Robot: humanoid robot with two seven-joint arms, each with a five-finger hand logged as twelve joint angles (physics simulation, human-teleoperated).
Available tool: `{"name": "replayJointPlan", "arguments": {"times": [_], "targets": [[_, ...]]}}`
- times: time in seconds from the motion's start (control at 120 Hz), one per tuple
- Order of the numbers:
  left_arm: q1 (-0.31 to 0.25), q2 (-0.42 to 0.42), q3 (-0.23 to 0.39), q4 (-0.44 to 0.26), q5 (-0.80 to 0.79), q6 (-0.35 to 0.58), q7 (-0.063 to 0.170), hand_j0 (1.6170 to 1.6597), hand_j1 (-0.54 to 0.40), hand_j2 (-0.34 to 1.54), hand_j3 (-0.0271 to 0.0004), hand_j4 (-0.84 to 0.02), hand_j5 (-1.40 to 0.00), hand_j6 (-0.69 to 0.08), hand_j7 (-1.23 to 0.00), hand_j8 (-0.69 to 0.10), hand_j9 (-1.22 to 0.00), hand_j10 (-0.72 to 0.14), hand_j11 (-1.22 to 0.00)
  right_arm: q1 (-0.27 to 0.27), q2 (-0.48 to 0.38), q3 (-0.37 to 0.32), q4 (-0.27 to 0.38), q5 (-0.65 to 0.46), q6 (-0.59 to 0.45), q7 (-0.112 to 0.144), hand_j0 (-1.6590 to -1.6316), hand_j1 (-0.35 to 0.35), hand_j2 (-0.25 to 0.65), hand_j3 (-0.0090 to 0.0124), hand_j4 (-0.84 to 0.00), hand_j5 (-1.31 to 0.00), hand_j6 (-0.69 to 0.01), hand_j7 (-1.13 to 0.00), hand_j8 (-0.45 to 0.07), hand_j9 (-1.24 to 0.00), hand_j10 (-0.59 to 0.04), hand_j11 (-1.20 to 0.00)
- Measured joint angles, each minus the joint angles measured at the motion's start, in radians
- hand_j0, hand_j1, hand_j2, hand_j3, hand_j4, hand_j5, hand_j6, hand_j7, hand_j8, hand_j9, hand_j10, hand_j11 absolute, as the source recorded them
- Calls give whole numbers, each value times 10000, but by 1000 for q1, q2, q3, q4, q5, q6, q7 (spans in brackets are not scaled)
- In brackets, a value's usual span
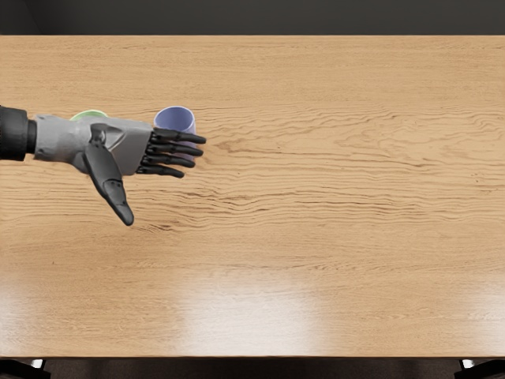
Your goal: Pick up cup and place in cup with left hand
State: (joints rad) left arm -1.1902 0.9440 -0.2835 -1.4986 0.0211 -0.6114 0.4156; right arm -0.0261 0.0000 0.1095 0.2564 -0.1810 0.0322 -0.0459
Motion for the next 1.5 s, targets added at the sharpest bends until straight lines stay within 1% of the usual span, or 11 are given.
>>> {"name": "replayJointPlan", "arguments": {"times": [0.133, 0.217, 0.392, 0.467, 0.55, 0.592, 0.7, 0.808, 1.025, 1.133, 1.5], "targets": [[-148, -60, 47, 61, 106, 0, 23, 16581, 3490, -2, 0, 0, 0, 0, 0, -1, 1, -1, 1, 1, 0, 1, 0, 0, 0, 0, -16581, -3203, -49, 0, -238, -311, -237, -311, -238, -311, -238, -311], [-176, -121, 77, 89, 211, 16, 32, 16581, 3490, -1, 0, -5, 0, -6, 0, -6, 0, -4, 1, 2, 0, 1, 0, 0, 0, 0, -16581, -3203, -49, 0, -238, -311, -237, -311, -238, -311, -238, -311], [-240, -154, 97, 166, 356, 41, 48, 16581, 3491, -1, 0, -18, -2, -23, -1, -21, 0, -15, 0, 5, 0, 1, 0, 0, 0, 0, -16581, -3203, -49, 0, -238, -311, -237, -311, -238, -311, -238, -311], [-276, -167, 101, 189, 380, 45, 65, 16581, 3491, 0, 0, -19, -2, -23, -1, -21, 0, -15, 0, 6, 0, 1, 0, 0, 0, 0, -16581, -3202, -49, 0, -238, -311, -237, -311, -238, -311, -238, -311], [-316, -209, 121, 217, 421, 64, 77, 16581, 3491, 1, 0, -22, -3, -27, -2, -25, -1, -17, 0, 6, 0, 1, 0, 1, 0, 0, -16581, -3202, -49, 0, -238, -311, -237, -311, -238, -311, -238, -311], [-332, -261, 141, 245, 439, 76, 82, 16581, 3490, 2, 0, -21, -3, -26, -2, -23, -1, -16, 0, 6, 0, 1, 0, 1, 0, 0, -16581, -3202, -49, 0, -238, -311, -237, -311, -238, -311, -238, -311], [-332, -352, 172, 343, 524, 91, 88, 16581, 3489, 0, 0, -23, -3, -30, -2, -27, -1, -18, 0, 6, 0, 2, 0, 1, 0, 0, -16581, -3202, -49, 0, -238, -311, -237, -311, -238, -311, -238, -311], [-324, -371, 183, 413, 608, 113, 91, 16581, 3491, 0, 0, -26, -3, -34, -2, -30, -1, -21, 0, 6, 0, 2, 0, 1, 0, 0, -16581, -3203, -49, 0, -238, -311, -237, -311, -238, -311, -239, -311], [-327, -454, 190, 492, 692, 153, 92, 16581, 3491, 4, 0, -27, -4, -35, -2, -32, -1, -21, 0, 7, 0, 2, 0, 2, 0, 0, -16581, -3202, -49, 0, -238, -311, -237, -311, -238, -311, -238, -311], [-322, -499, 212, 537, 700, 160, 92, 16581, 3491, 4, 0, -26, -4, -34, -2, -31, -1, -21, 0, 7, 0, 2, 0, 2, 0, 0, -16581, -3202, -49, 0, -238, -311, -237, -311, -238, -311, -238, -311], [-307, -603, 267, 618, 704, 196, 91, 16581, 3491, 6, 0, -25, -4, -33, -2, -30, -1, -20, 0, 8, 0, 2, 0, 2, 0, 0, -16581, -3202, -50, 0, -238, -311, -237, -311, -238, -311, -238, -311]]}}
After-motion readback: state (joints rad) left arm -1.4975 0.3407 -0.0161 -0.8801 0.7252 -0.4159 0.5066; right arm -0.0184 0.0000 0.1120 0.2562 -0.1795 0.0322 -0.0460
